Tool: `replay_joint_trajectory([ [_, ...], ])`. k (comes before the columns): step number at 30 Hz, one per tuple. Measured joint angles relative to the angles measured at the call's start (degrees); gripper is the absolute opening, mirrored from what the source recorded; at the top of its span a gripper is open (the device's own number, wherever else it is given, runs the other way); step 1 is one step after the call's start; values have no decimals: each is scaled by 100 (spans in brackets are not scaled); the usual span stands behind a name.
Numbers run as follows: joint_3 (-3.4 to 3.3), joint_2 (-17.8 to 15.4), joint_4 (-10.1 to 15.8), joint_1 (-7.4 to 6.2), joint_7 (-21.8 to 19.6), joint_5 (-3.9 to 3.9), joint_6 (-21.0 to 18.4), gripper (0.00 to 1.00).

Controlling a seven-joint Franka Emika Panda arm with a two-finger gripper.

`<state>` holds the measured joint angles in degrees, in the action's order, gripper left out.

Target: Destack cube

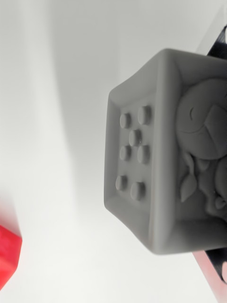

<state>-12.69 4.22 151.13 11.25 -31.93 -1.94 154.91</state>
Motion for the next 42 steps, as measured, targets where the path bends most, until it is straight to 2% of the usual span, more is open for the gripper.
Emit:
replay_joint_trajectory([
  [10,-115,-58,132,1,-301,-1,76,0],
  [12,-118,-17,144,1,-292,-51,151,0],
  [16,-91,265,136,1,-194,-216,383,0],
  [20,-33,526,118,5,-64,-411,602,0],
  [22,-7,602,108,15,-16,-478,670,0],
  [27,109,870,62,88,150,-698,890,0],
  [32,241,1115,15,179,283,-874,1082,0],
  [36,355,1301,-29,269,369,-985,1228,0],
  [42,505,1516,-86,398,447,-1080,1394,0],
])
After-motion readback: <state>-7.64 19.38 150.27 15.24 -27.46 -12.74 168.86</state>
